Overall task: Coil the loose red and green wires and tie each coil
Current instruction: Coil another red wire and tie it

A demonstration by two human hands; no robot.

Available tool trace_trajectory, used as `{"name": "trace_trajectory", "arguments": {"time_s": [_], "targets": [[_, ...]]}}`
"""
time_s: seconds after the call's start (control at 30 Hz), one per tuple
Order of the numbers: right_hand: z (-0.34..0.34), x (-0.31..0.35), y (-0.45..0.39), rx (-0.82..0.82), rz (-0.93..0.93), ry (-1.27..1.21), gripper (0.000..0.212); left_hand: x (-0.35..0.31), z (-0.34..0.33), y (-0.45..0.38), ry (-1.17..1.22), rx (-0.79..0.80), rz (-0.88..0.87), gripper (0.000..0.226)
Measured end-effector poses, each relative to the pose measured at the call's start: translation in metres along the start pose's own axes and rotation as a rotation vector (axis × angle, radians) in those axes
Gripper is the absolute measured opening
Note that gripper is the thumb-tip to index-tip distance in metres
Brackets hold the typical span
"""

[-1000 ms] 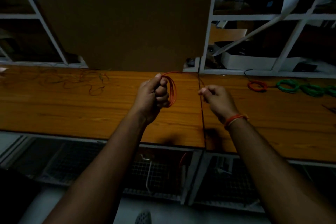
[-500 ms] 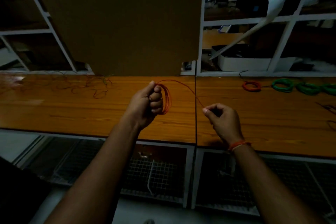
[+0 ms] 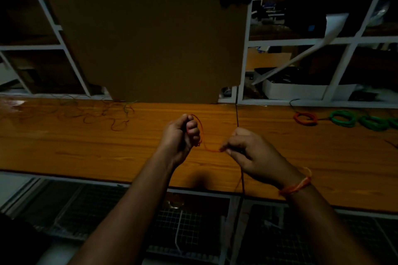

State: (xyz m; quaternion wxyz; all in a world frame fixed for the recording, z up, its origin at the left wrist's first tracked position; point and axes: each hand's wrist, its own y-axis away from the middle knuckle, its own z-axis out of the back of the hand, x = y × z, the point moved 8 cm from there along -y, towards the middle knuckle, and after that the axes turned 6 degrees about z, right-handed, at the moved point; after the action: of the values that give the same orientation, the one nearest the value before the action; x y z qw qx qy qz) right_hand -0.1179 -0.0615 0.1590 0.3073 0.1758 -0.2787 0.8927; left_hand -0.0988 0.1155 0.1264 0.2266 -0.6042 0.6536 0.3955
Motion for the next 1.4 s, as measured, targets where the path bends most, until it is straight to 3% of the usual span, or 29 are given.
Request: {"name": "trace_trajectory", "arguments": {"time_s": [0.1, 0.2, 0.33, 0.47, 0.6, 0.77, 0.97, 1.17, 1.4], "targets": [[-0.001, 0.018, -0.019, -0.050, 0.085, 0.028, 0.016, -0.009, -0.002, -0.005, -0.146, 0.032, -0.091, 0.026], [0.006, 0.032, -0.037, -0.165, 0.187, 0.050, 0.013, -0.012, -0.004, -0.009, -0.456, 0.093, -0.142, 0.030], [0.014, 0.031, -0.066, -0.249, 0.156, 0.007, 0.012, -0.011, -0.002, -0.019, -0.634, 0.227, -0.162, 0.034], [0.019, 0.024, -0.089, -0.291, 0.112, -0.166, 0.014, -0.017, 0.006, -0.030, -0.548, 0.279, -0.111, 0.030], [0.002, 0.002, -0.107, -0.349, -0.040, -0.290, 0.019, -0.026, 0.018, -0.033, -0.472, 0.350, -0.054, 0.044], [-0.057, -0.025, -0.115, -0.175, -0.365, -0.675, 0.019, -0.044, 0.024, -0.031, -0.364, 0.444, -0.026, 0.034], [-0.099, -0.023, -0.129, -0.175, -0.510, -1.000, 0.035, -0.049, 0.049, -0.047, -0.227, 0.432, 0.033, 0.032], [-0.109, -0.034, -0.131, -0.344, -0.515, -1.095, 0.007, -0.048, 0.060, -0.063, -0.254, 0.330, 0.065, 0.036], [-0.079, -0.057, -0.134, -0.377, -0.442, -1.124, 0.005, -0.035, 0.026, -0.072, -0.117, 0.506, 0.239, 0.051]]}}
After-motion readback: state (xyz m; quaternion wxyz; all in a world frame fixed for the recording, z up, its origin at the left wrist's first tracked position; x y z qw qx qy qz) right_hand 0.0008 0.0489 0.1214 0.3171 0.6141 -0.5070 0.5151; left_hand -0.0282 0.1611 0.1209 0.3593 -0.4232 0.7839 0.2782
